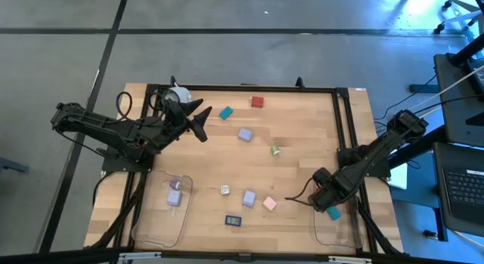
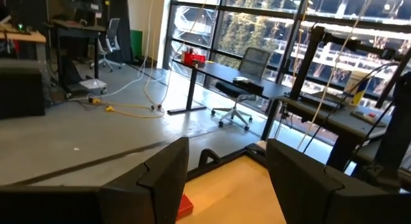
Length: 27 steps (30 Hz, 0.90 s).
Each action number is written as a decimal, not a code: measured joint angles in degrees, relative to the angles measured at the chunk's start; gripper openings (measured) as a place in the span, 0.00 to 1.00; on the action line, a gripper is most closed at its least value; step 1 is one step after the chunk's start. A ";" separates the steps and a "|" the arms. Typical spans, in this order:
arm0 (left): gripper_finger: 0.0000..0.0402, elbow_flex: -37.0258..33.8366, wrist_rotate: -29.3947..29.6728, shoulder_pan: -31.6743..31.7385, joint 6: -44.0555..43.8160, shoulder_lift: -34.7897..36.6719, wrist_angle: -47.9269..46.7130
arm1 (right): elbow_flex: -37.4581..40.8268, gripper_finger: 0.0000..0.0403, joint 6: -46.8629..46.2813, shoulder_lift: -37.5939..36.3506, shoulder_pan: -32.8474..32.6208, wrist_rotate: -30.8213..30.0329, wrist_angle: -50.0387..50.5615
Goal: Pick & Place Office items
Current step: Put the orange timer into the right transparent bin, then put the white adapter into the left transparent bin
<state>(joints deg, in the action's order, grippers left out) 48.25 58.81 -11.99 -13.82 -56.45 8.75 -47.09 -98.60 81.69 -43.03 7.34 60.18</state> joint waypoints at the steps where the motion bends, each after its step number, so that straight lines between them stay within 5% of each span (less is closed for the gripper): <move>1: 0.51 0.02 0.00 0.00 -0.62 0.00 0.00 | 0.00 0.45 -0.01 0.00 0.00 -0.37 -0.14; 11: 0.51 0.02 -0.07 0.00 -2.13 0.00 0.00 | 0.00 0.54 -1.37 0.00 0.00 0.06 -0.15; 17: 0.51 0.01 -4.47 -0.02 -2.09 0.00 0.00 | -0.85 0.61 0.28 0.00 0.07 7.18 0.22; 23: 0.50 0.02 -4.76 0.00 -2.02 0.00 0.00 | -7.76 0.58 7.11 -0.01 0.63 8.90 0.86; 27: 0.51 0.00 -4.52 -0.01 -1.95 0.00 0.01 | -14.74 0.54 11.45 -0.02 2.03 3.99 2.43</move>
<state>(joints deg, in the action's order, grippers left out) 48.25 54.28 -12.00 -15.77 -56.45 8.77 -61.83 -87.15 81.67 -40.99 11.33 62.61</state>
